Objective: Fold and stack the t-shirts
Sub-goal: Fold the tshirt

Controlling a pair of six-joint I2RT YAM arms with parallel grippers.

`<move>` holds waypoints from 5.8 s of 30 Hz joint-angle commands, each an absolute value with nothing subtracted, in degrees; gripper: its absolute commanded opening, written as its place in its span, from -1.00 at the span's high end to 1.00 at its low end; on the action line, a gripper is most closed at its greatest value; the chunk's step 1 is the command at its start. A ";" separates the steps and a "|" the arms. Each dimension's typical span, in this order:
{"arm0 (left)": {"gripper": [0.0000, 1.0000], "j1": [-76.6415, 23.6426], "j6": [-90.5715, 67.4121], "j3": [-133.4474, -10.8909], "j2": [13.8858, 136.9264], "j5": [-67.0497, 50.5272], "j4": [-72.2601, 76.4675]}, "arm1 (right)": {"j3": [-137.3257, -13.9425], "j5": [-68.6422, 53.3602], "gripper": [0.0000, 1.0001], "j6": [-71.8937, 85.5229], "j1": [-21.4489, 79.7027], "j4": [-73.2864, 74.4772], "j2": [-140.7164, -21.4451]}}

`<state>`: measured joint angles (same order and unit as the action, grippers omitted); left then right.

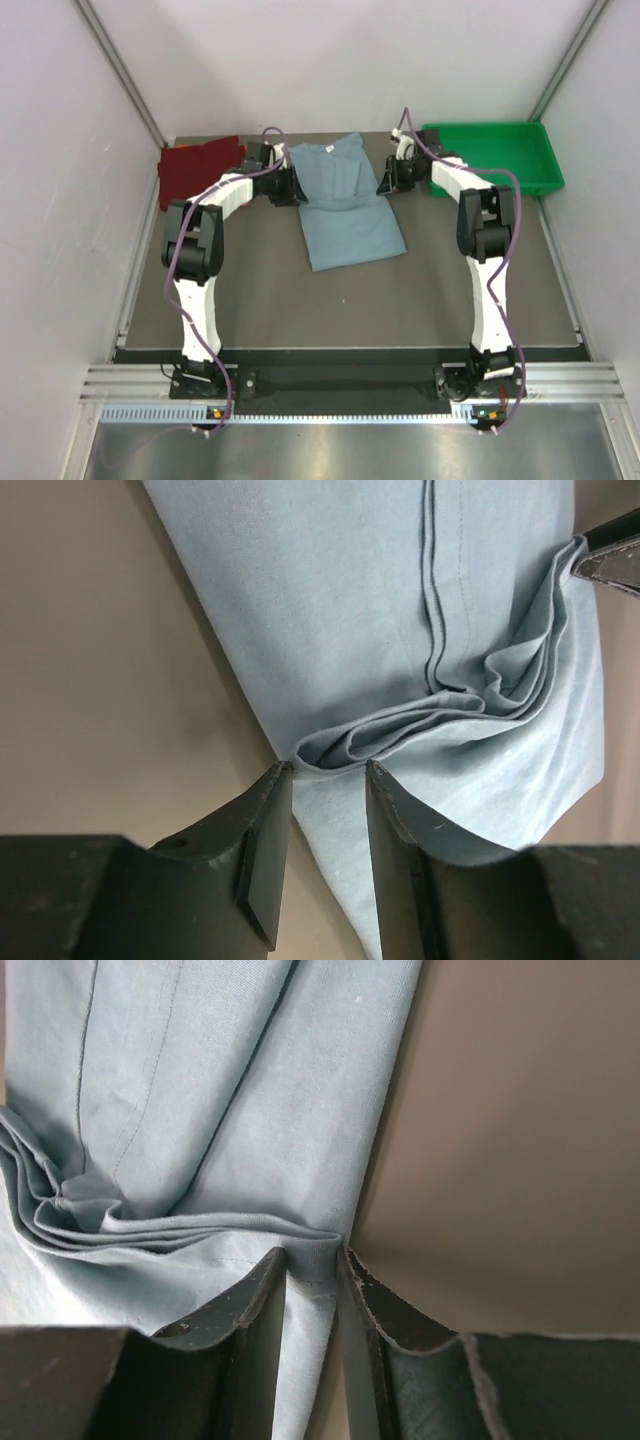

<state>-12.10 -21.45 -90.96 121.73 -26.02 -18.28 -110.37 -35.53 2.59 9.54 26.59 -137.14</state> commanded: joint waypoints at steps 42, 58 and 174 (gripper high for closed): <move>1.00 -9.32 -29.62 -86.92 120.41 -26.27 -8.00 | -102.92 -31.38 1.00 11.42 8.09 8.26 -130.69; 0.21 -9.49 -31.29 -85.35 111.11 -19.15 -20.03 | -97.74 -25.85 -0.04 13.09 8.09 16.78 -119.30; 0.16 -20.39 -40.95 -27.61 71.72 -28.11 -13.81 | -28.57 -19.86 0.46 24.08 12.83 19.34 -69.61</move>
